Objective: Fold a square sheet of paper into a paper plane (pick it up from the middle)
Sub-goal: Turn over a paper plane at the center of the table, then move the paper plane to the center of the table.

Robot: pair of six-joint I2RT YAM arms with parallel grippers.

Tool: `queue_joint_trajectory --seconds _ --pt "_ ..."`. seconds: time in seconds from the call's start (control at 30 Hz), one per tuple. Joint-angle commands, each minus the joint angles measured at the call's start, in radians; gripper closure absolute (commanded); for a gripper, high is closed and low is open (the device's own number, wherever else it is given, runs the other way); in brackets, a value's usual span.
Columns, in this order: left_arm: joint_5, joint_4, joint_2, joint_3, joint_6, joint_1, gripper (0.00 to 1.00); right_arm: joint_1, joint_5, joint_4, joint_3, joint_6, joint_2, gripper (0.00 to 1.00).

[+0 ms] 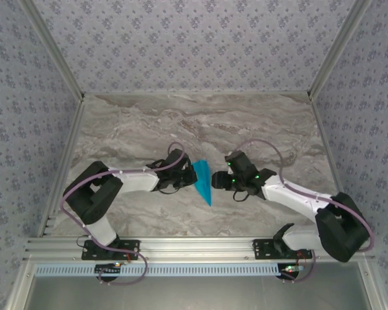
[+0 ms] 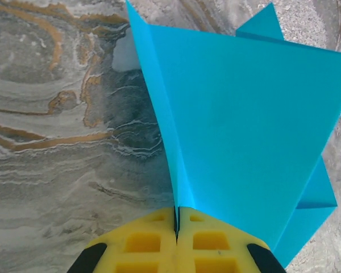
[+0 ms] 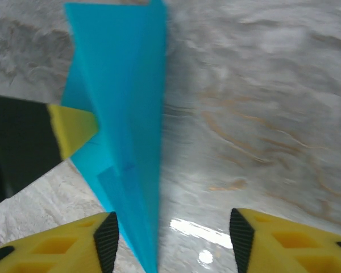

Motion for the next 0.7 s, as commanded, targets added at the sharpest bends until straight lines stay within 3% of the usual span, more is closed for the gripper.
queue_joint_trajectory --seconds 0.0,0.27,0.43,0.67 --pt "-0.016 0.032 -0.037 0.003 -0.01 0.006 1.0 0.05 0.076 -0.019 0.076 -0.01 0.071 0.5" --pt "-0.014 0.03 -0.039 0.002 -0.015 0.006 1.0 0.11 0.081 -0.031 0.162 -0.054 0.203 0.63" --pt "-0.013 0.03 -0.039 0.003 -0.013 0.005 1.0 0.127 0.099 -0.056 0.185 -0.054 0.248 0.64" --pt "-0.01 0.03 -0.039 0.002 -0.012 0.005 1.0 0.143 0.098 -0.069 0.203 -0.057 0.291 0.56"
